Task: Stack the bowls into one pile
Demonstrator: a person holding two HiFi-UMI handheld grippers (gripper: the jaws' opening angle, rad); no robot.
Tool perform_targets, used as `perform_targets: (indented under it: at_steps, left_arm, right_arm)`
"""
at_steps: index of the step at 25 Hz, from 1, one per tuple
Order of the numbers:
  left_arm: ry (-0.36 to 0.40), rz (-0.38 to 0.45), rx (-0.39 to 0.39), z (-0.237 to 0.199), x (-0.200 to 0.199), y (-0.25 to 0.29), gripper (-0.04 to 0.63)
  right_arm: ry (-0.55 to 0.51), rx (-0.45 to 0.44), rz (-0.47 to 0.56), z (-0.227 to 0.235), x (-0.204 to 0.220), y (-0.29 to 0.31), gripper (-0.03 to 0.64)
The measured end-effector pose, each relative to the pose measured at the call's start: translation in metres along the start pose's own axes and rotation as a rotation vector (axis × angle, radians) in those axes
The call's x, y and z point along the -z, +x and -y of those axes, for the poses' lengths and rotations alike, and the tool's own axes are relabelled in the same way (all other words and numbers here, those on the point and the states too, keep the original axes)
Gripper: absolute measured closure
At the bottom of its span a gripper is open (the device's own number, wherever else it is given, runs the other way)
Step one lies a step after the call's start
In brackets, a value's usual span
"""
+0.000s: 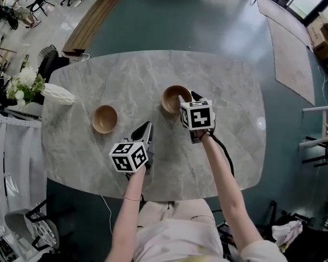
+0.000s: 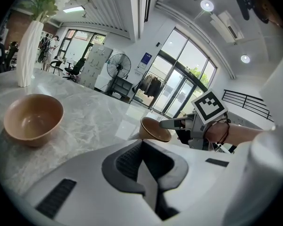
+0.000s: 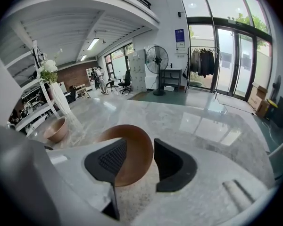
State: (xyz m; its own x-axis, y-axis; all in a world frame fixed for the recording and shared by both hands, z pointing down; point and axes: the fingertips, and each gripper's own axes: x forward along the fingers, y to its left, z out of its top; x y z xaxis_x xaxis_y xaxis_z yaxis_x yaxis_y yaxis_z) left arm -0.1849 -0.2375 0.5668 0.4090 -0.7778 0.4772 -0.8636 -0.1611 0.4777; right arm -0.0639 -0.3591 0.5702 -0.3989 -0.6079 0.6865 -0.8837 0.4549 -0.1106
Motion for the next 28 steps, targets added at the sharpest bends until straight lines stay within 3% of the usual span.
perform_targets:
  at_steps: [14,22,28]
  left_arm:
    - [-0.016,0.101,-0.054,0.010,-0.009,-0.043,0.595]
    - [-0.032,0.178,-0.103,0.019,-0.008,-0.078,0.595]
    - [-0.056,0.240,-0.146,0.024,-0.004,-0.102,0.595]
  right_arm:
    - [0.061,-0.051,0.104,-0.010,0.012,-0.051,0.479]
    - [0.054,-0.118,0.116,-0.031,0.029,-0.076,0.580]
    - [0.051,-0.206,0.143,-0.054,0.030,-0.088,0.609]
